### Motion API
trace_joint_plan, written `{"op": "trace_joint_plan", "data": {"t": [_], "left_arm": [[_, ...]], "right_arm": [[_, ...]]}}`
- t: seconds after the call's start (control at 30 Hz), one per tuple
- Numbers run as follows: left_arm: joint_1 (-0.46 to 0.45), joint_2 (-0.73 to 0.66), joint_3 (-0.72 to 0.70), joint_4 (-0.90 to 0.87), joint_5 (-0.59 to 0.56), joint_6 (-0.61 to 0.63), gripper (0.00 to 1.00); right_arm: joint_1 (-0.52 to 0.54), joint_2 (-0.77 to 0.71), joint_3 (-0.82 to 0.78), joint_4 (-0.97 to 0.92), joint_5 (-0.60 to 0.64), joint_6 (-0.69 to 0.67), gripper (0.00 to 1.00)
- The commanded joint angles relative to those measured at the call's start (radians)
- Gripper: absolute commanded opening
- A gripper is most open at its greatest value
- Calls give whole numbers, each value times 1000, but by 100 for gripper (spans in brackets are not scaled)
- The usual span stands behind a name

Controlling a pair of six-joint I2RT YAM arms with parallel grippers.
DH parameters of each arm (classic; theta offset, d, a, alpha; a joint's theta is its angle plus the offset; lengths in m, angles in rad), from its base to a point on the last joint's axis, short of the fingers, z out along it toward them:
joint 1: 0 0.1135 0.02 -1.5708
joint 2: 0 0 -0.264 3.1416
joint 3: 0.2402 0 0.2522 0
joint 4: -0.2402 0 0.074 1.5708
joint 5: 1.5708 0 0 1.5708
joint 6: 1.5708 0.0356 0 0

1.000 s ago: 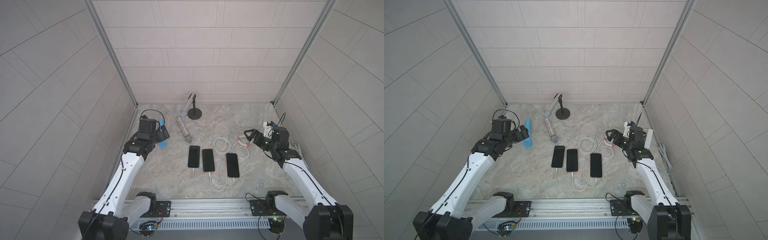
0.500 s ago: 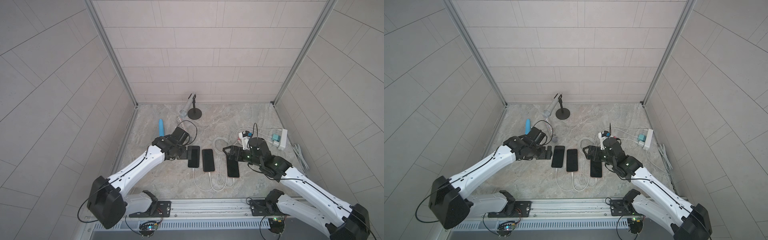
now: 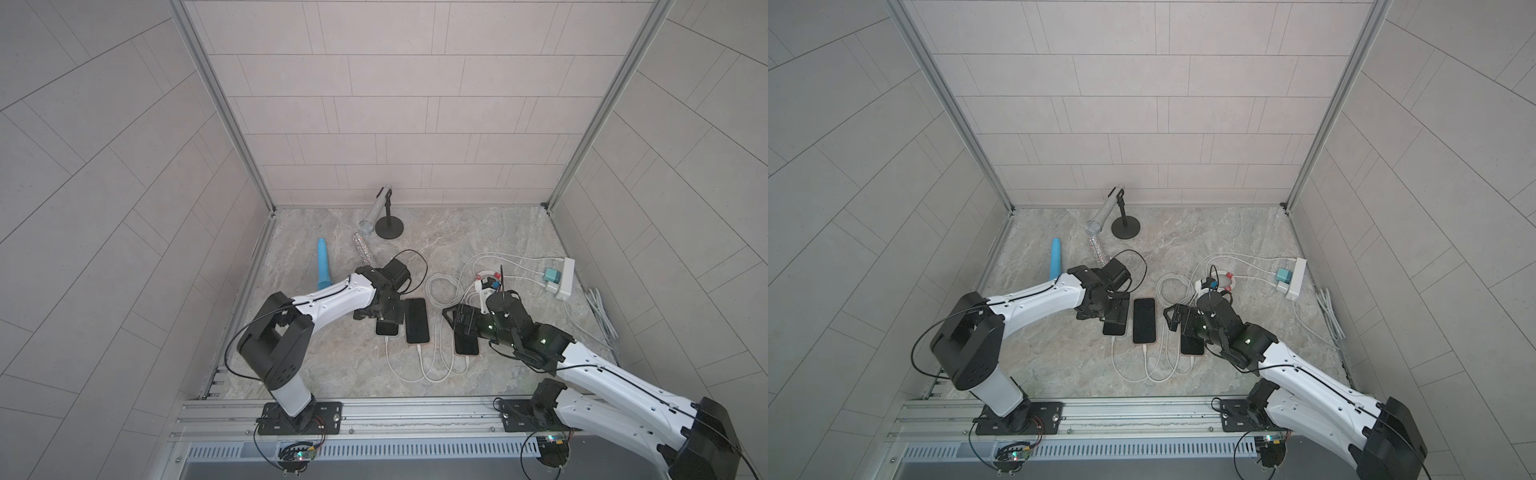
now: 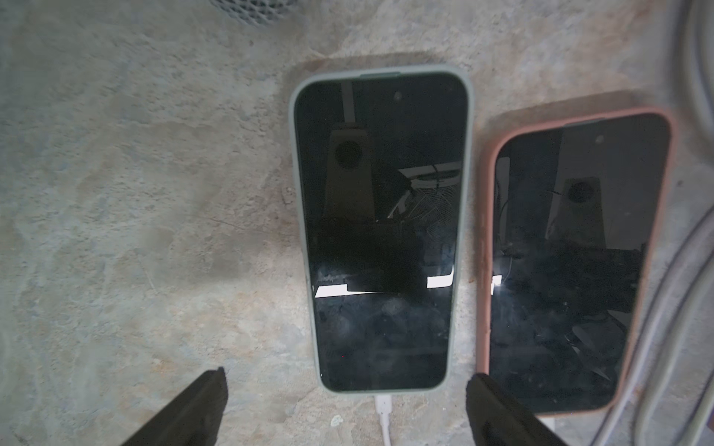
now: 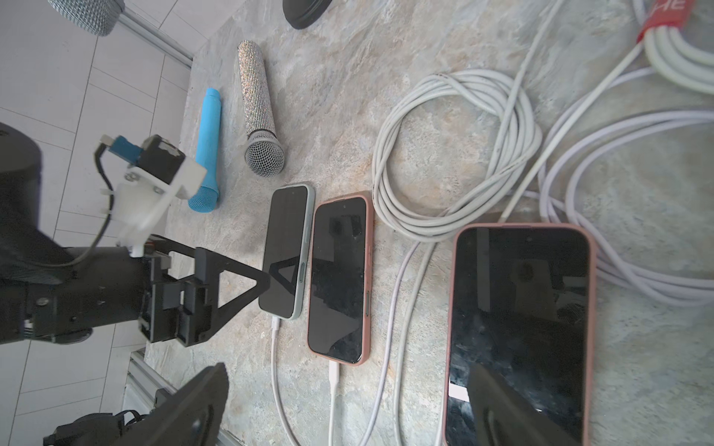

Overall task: Unplug the charging cable from the phone
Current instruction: Pick up the phone at the center of the board.

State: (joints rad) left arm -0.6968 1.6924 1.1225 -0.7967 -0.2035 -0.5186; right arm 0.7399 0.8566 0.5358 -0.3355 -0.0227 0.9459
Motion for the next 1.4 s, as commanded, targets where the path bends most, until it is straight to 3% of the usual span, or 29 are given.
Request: {"op": "trace_joint_plan", "data": {"t": [0.0, 0.83, 1.37], "left_arm": [[-6, 45, 33, 22, -3, -17, 99], [-18, 253, 141, 38, -68, 6, 95], [26, 268, 126, 88, -20, 8, 80]], "right_arm": [[4, -20, -12, 17, 11, 19, 100], [4, -52, -45, 4, 4, 27, 100], [4, -38, -37, 7, -11, 45, 100]]}}
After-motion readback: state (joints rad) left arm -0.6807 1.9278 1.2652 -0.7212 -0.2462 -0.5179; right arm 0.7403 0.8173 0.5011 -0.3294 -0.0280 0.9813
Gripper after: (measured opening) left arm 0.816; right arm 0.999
